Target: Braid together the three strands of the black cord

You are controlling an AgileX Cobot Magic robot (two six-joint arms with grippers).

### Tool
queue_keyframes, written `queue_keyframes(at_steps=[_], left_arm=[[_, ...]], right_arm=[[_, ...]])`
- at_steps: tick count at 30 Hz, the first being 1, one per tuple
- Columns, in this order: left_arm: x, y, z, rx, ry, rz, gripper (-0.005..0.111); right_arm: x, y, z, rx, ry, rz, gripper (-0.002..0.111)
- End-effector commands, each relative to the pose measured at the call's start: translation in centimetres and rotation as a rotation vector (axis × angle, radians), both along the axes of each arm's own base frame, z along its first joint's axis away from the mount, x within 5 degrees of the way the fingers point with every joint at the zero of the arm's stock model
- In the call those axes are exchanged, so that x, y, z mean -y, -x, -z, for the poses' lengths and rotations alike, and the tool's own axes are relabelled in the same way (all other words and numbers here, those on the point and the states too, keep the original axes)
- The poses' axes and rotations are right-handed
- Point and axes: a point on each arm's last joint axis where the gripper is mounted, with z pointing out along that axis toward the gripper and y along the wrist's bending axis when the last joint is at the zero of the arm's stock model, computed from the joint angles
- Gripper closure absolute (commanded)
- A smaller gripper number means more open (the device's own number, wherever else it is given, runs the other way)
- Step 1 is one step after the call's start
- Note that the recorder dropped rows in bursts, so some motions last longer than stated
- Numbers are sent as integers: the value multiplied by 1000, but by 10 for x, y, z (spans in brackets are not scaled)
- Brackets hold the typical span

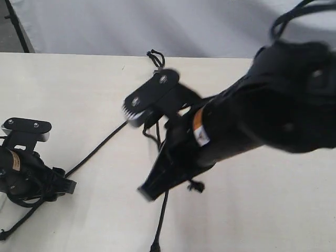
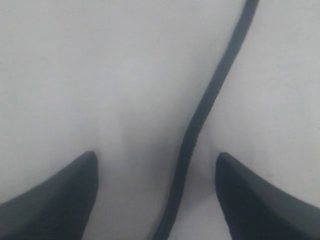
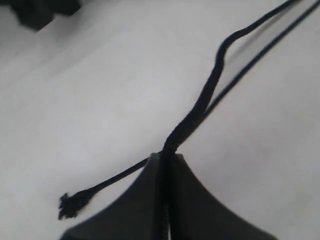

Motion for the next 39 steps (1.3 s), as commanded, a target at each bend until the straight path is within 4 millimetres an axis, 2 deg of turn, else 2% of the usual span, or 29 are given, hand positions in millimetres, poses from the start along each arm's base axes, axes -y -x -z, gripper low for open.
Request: queue_keyframes(at_steps=[1,6,11,16,18,20,21,22,25,28,30,32,34,37,39], left_arm=[[-2,3,2,-22,-5,-7,43],[-2,3,2,-22,-5,-7,43],[-2,3,2,-22,-5,-7,43],[-2,3,2,-22,-5,-7,43],[-2,3,2,-22,-5,-7,43],[-2,3,2,-22,-5,-7,43],[-2,3,2,-22,-5,-7,43],[-2,3,2,-22,-5,-7,43],[-2,3,2,-22,-5,-7,43],[-2,3,2,-22,-5,-7,43],[-2,3,1,-17,-4,-7,43],[7,5,-15,51,10,37,43],[18,10,-33,126,34,90,43],[54,18,-62,247,152,181,43],[94,22,-73,266,198,317,43]], right_arm=[[51,-20,-31,118,-21,184,109],[97,-43,-33,124,-29,402,109],[132,-61,-2,81,4,532,109],[146,-73,40,-23,44,606,107],[147,-77,53,-69,53,641,100],[146,-80,66,-110,68,656,89],[145,-83,79,-148,88,662,73],[145,-83,83,-162,97,662,67],[144,-86,98,-206,121,669,55],[144,-87,102,-206,124,663,53],[142,-90,94,-147,76,652,54],[141,-90,71,-51,6,641,54],[141,-88,58,-9,-18,636,54],[141,-89,50,40,-37,614,54],[139,-92,47,83,-63,590,54]])
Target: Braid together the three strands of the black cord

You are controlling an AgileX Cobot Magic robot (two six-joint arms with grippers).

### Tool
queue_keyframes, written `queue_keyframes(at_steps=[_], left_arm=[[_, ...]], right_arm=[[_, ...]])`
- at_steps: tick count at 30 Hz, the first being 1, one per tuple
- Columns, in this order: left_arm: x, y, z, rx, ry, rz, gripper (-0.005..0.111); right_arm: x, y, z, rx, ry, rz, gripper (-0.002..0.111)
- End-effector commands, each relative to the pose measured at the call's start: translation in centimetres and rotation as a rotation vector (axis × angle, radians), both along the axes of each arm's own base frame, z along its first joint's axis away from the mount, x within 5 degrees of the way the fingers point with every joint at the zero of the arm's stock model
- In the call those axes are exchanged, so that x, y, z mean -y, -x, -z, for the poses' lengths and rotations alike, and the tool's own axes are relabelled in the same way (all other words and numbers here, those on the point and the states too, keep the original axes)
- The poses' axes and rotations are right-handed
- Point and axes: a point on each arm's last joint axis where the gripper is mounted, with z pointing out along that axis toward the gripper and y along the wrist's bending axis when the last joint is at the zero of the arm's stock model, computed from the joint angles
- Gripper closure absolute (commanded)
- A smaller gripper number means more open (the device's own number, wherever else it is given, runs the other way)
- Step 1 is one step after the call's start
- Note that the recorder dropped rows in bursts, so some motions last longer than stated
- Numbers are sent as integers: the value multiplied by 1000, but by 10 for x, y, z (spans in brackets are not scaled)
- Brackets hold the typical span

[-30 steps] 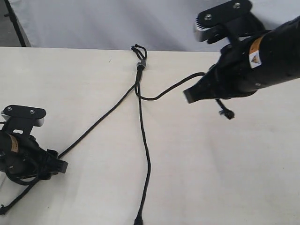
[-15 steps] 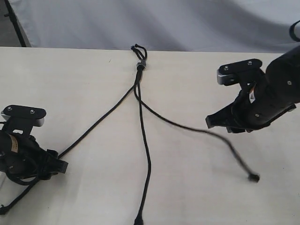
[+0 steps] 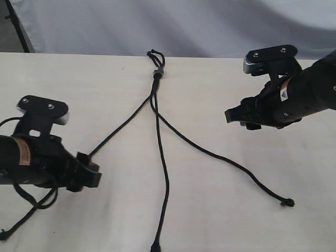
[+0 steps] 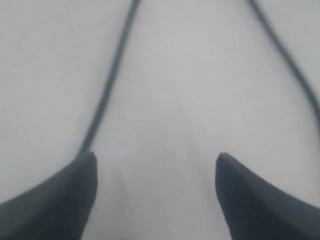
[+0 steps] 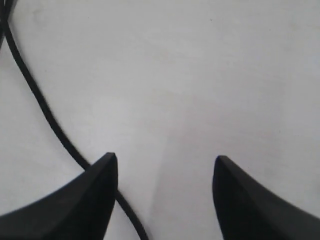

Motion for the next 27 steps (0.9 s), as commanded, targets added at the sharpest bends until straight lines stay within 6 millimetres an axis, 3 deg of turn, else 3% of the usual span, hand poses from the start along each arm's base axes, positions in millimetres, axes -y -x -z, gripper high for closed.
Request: queue_keyframes(at_steps=[1,5,8,13,16,23,26,27], left_arm=[[56,5,-17,40,66,176,43],[94,3,-12,-23,21,274,43],[124,-3,5,-101,-43,326,43],[150,-9,26,-175,-111,365,43],[158,-12,35,-220,-153,372,43],[158,-15,61,-267,-240,390,44],[158,-15,62,-262,-248,400,55],[158,-15,62,-264,-246,398,65]], right_arm=[[-1,-5,-6,77,-9,-34,54],[-1,-7,-8,117,12,-70,54],[5,-10,-9,138,20,-65,54],[19,-12,-9,134,23,-15,54],[24,-13,-9,133,18,8,54],[24,-13,-9,138,11,11,54],[24,-13,-9,138,9,14,54],[24,-13,-9,138,7,15,54]])
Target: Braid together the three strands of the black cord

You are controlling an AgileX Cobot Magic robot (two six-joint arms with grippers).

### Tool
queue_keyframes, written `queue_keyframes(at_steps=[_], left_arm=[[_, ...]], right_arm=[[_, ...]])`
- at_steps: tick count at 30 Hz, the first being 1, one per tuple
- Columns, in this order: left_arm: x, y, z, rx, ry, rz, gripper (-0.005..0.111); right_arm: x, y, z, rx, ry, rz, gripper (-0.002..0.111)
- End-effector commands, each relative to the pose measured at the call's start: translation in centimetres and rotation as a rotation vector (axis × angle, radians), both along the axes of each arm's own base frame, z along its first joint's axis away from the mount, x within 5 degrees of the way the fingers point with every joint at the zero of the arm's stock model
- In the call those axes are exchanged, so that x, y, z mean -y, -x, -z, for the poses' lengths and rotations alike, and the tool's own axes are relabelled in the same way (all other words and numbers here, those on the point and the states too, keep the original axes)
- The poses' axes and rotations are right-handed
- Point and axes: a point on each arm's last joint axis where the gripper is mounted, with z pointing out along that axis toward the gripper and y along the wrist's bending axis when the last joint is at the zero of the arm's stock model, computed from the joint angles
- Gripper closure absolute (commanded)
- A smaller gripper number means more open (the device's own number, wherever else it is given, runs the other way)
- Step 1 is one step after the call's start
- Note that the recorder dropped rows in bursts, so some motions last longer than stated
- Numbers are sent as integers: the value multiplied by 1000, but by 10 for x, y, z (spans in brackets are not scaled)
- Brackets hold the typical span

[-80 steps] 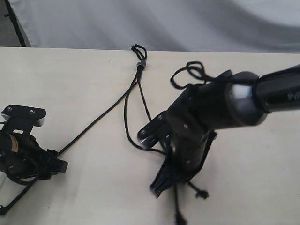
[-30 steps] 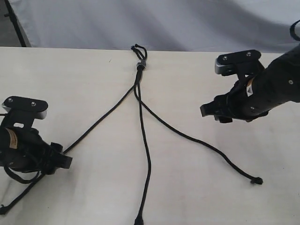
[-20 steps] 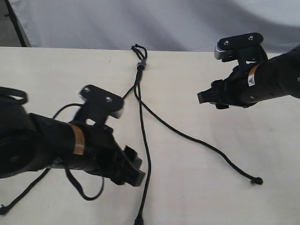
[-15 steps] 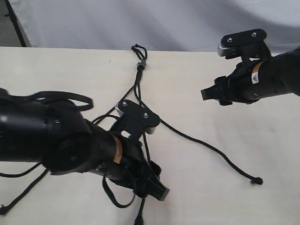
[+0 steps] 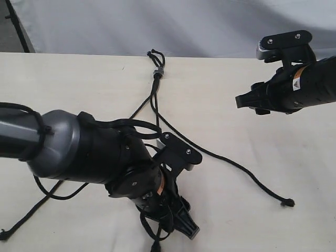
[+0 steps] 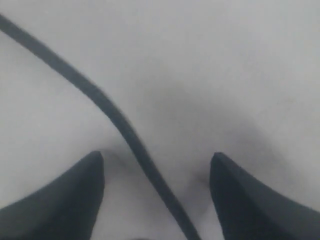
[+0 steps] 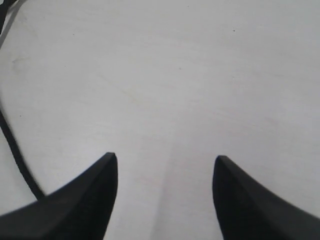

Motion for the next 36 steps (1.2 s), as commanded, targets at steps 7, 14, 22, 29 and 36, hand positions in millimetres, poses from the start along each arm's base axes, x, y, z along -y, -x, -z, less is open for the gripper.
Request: queue_keyframes(at_steps=[7,14,22,29,36], left_arm=[[-7,4,5,-46,-80,4,106],[-60,-12,-49,33,-291,-14,106],[-141,-52,-51,98,-300,-240,106],[-179,-53,-16,101,-204,-312,106],[-182,-38,8,46,-179,-308,106]], right_arm=[[2,0,-2,15,-11,12,54],[2,-1,1,-1,-9,15,54],[0,-5,12,-19,-10,10,54],[0,-6,12,-13,-13,8,54],[0,-6,12,-15,-15,12,54]])
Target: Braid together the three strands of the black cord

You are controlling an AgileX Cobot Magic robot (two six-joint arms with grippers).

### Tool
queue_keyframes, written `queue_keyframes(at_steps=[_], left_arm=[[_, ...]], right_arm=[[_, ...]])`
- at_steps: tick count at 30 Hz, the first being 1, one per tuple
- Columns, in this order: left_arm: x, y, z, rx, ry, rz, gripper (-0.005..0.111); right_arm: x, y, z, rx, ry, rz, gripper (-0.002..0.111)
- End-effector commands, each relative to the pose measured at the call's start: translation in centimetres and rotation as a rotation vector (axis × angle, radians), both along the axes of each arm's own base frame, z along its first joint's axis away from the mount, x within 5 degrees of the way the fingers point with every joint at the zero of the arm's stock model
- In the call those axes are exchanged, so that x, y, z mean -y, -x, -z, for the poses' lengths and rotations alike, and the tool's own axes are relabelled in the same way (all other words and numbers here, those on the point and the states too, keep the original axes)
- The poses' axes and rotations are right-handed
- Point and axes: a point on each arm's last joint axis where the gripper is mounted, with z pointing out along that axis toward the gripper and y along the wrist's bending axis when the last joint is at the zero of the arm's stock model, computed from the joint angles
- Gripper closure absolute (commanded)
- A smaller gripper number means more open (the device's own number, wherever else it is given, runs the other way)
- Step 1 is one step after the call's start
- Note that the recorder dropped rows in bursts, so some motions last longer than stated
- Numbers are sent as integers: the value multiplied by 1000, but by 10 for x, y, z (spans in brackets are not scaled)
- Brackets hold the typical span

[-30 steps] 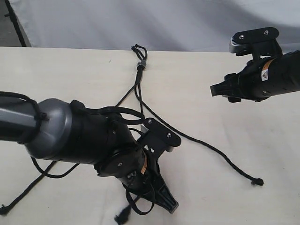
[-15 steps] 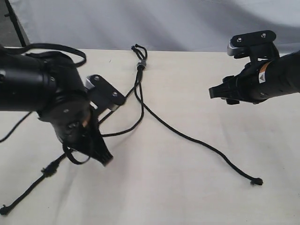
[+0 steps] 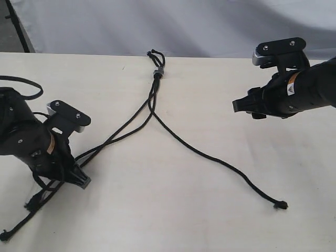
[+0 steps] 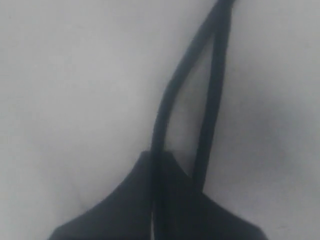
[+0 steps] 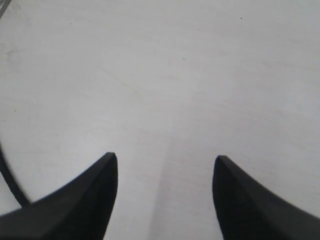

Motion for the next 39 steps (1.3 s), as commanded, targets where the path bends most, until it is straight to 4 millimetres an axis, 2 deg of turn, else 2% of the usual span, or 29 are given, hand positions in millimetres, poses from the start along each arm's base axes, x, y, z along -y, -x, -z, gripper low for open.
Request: queue_keyframes(at_steps=[1,3,6,11,15,18,21,23,27,31,34,39], left_arm=[[-1,9,10,-34,50,-65,106],[1,15,13,-66,89,-124,106],[16,30,17,-139,125,-94,106],[75,61,14,-211,210,120,106],[131,84,-6,-163,248,375,106],[153,93,-31,-93,266,507,106],[146,86,-57,-26,286,499,106],[130,79,-72,5,284,447,106],[91,65,-88,46,228,325,106],[53,54,-94,99,229,166,106],[51,54,-92,90,300,92,106],[72,59,-94,119,395,131,106]], right_arm=[[2,-1,-1,10,-7,8,54],[2,-1,-1,12,-7,7,54],[2,-1,-1,12,-7,7,54],[2,-1,-1,12,-7,7,54],[1,-1,-1,14,-8,7,54],[1,-1,-1,15,-9,6,54],[1,-1,-1,14,-8,7,54],[1,-1,-1,16,-9,6,54],[1,-1,-1,17,-9,6,54],[1,-2,-2,25,-12,4,54],[0,-2,-3,37,-17,0,54],[0,-2,-2,36,-17,0,54]])
